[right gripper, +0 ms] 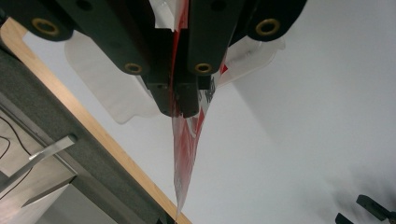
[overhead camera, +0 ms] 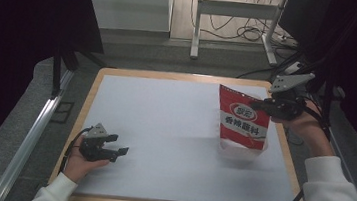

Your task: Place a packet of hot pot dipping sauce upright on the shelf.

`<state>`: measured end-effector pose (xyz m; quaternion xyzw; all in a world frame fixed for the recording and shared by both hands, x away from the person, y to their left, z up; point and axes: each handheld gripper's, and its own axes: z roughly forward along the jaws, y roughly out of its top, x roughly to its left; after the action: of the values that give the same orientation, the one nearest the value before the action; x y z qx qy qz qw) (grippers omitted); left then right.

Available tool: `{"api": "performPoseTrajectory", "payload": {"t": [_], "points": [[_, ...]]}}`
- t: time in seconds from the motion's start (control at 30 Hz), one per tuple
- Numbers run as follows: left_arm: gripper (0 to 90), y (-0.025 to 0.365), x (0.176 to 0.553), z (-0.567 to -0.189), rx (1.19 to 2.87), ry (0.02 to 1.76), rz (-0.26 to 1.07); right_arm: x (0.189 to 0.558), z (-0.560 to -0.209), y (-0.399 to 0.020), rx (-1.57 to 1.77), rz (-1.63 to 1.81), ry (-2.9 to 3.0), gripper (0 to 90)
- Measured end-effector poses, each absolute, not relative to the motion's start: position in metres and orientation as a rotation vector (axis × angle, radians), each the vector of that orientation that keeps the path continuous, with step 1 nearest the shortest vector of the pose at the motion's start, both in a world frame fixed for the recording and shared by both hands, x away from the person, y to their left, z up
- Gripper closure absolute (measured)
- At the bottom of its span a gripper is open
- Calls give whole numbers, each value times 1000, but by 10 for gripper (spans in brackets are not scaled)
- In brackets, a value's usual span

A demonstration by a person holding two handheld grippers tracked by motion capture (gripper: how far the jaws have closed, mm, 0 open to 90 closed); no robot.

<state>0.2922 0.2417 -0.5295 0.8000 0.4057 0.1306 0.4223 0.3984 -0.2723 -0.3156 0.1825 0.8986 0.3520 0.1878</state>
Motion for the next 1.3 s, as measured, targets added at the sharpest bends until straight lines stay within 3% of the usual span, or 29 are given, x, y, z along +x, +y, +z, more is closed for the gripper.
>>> {"api": "performPoseTrajectory", "payload": {"t": [0.8,0.83,0.87,0.93,1.0,1.3], "points": [[291,240,292,-530,2013,1010,323,396,-342,-311,683,1030,2492,868],[291,240,292,-530,2007,1012,322,396,-342,-308,692,1012,2482,719],[291,240,292,-530,2007,1012,322,395,-342,-306,701,997,2460,657],[290,240,292,-530,2010,1013,322,394,-341,-304,716,993,2437,630],[291,240,292,-530,2012,1010,322,391,-332,-298,739,1064,2374,531],[291,240,292,-529,2009,1008,320,371,-306,-261,734,1184,2238,451]]}}
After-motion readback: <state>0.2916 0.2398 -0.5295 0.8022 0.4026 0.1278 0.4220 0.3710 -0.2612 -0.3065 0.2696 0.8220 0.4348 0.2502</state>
